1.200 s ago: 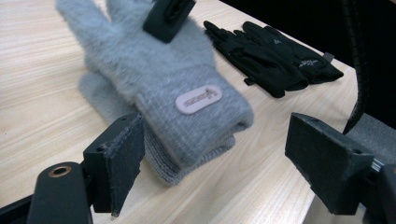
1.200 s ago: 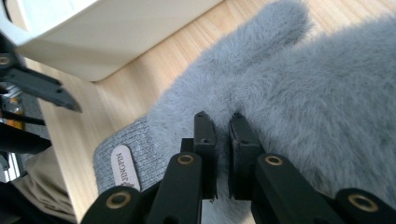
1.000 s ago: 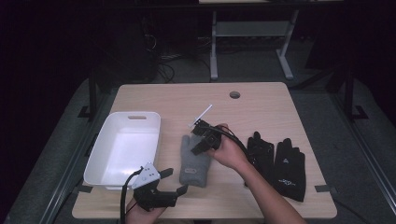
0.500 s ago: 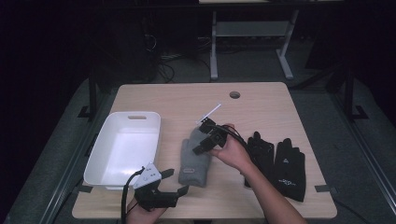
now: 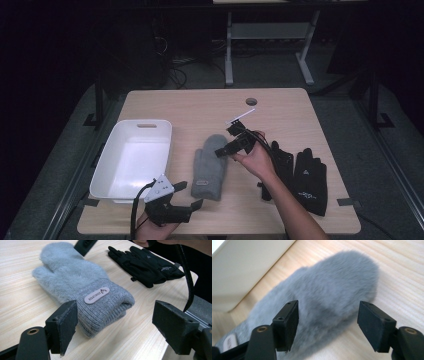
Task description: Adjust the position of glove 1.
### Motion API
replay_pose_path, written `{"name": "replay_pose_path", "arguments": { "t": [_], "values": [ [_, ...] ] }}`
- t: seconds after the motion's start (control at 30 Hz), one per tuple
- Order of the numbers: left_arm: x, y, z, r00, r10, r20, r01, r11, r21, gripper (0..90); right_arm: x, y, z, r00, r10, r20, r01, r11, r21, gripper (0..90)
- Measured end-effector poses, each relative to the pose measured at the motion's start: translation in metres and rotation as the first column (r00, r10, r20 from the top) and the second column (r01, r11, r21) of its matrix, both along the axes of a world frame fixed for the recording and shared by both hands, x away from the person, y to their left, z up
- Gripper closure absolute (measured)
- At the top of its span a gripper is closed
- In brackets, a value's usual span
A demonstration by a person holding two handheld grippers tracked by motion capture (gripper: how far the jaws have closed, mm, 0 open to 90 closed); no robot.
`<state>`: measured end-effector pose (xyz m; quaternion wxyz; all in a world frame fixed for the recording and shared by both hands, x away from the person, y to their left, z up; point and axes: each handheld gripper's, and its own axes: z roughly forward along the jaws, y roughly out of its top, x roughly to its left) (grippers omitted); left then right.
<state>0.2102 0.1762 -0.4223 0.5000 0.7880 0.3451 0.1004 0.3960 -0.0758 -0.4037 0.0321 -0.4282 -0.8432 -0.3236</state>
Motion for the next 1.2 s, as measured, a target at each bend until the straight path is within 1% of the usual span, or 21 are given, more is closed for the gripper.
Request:
{"name": "replay_pose_path", "arguments": {
  "t": [0.03, 0.2, 0.23, 0.27, 0.3, 0.4, 0.47, 0.57, 0.67, 0.73, 0.8, 0.83, 0.87, 0.9, 0.93, 0.97, 1.1, 1.2],
  "values": [
    [0.000, 0.000, 0.000, 1.0000, 0.000, 0.000, 0.000, 1.0000, -0.001, 20.4, 0.003, 0.000, -0.002, 0.9999, -0.013, 0.001, 0.013, 1.000, 0.003, 32.7],
    [-0.002, -0.001, 0.001, 1.0000, -0.002, 0.006, 0.002, 1.0000, 0.007, 20.5, 0.015, -0.002, -0.010, 0.9969, -0.071, -0.033, 0.071, 0.997, 0.000, 31.3],
    [-0.002, -0.001, 0.001, 1.0000, -0.002, 0.006, 0.002, 1.0000, 0.006, 20.5, 0.018, -0.002, -0.012, 0.9949, -0.091, -0.044, 0.091, 0.996, 0.006, 31.3],
    [-0.002, -0.001, 0.001, 1.0000, -0.003, 0.006, 0.003, 1.0000, 0.005, 20.5, 0.019, -0.003, -0.014, 0.9942, -0.098, -0.045, 0.098, 0.995, 0.008, 31.3],
    [-0.002, -0.001, 0.001, 1.0000, -0.003, 0.005, 0.003, 1.0000, 0.005, 20.5, 0.022, -0.003, -0.017, 0.9918, -0.112, -0.062, 0.113, 0.993, 0.015, 31.3],
    [-0.002, -0.001, 0.001, 1.0000, 0.000, 0.004, 0.000, 1.0000, -0.001, 20.5, 0.026, -0.002, -0.023, 0.9881, -0.127, -0.086, 0.130, 0.991, 0.021, 31.5],
    [-0.002, -0.001, 0.002, 1.0000, -0.003, 0.001, 0.003, 1.0000, 0.005, 20.5, 0.028, -0.001, -0.027, 0.9865, -0.132, -0.097, 0.134, 0.991, 0.018, 31.9],
    [-0.002, -0.002, 0.001, 1.0000, -0.005, 0.007, 0.005, 1.0000, 0.003, 20.5, 0.030, 0.001, -0.034, 0.9836, -0.139, -0.115, 0.141, 0.990, 0.010, 31.8],
    [-0.002, -0.003, 0.001, 1.0000, -0.004, 0.007, 0.004, 1.0000, 0.002, 20.5, 0.032, 0.000, -0.038, 0.9806, -0.144, -0.134, 0.147, 0.989, 0.019, 31.8],
    [-0.002, -0.003, 0.001, 1.0000, -0.004, 0.004, 0.004, 1.0000, -0.001, 20.5, 0.032, -0.001, -0.040, 0.9808, -0.144, -0.131, 0.147, 0.989, 0.016, 32.2],
    [-0.002, -0.003, 0.000, 1.0000, -0.005, 0.003, 0.005, 1.0000, -0.001, 20.5, 0.032, -0.001, -0.043, 0.9784, -0.150, -0.142, 0.154, 0.988, 0.017, 32.7],
    [-0.002, -0.003, 0.000, 1.0000, -0.005, 0.003, 0.005, 1.0000, -0.002, 20.5, 0.032, -0.002, -0.045, 0.9790, -0.147, -0.142, 0.151, 0.988, 0.023, 32.9],
    [-0.002, -0.003, 0.000, 1.0000, -0.005, 0.002, 0.005, 1.0000, -0.003, 20.5, 0.032, -0.002, -0.046, 0.9770, -0.151, -0.151, 0.156, 0.987, 0.025, 33.4],
    [-0.002, -0.003, 0.000, 1.0000, -0.005, 0.001, 0.005, 1.0000, -0.002, 20.5, 0.033, -0.003, -0.049, 0.9785, -0.147, -0.145, 0.153, 0.988, 0.032, 33.8],
    [-0.002, -0.003, 0.000, 1.0000, -0.005, 0.000, 0.005, 1.0000, -0.001, 20.5, 0.032, -0.004, -0.050, 0.9761, -0.151, -0.156, 0.160, 0.986, 0.046, 35.3],
    [-0.002, -0.003, 0.000, 1.0000, -0.005, -0.001, 0.005, 1.0000, -0.001, 20.5, 0.032, -0.004, -0.050, 0.9769, -0.152, -0.150, 0.161, 0.985, 0.054, 36.5],
    [-0.002, -0.004, 0.000, 1.0000, -0.006, -0.004, 0.006, 1.0000, -0.001, 20.5, 0.031, -0.002, -0.051, 0.9764, -0.148, -0.158, 0.158, 0.986, 0.054, 44.4],
    [-0.002, -0.003, 0.000, 0.9999, -0.010, -0.005, 0.010, 0.9999, 0.004, 20.5, 0.030, -0.003, -0.052, 0.9734, -0.143, -0.179, 0.160, 0.984, 0.084, 50.9]
  ]
}}
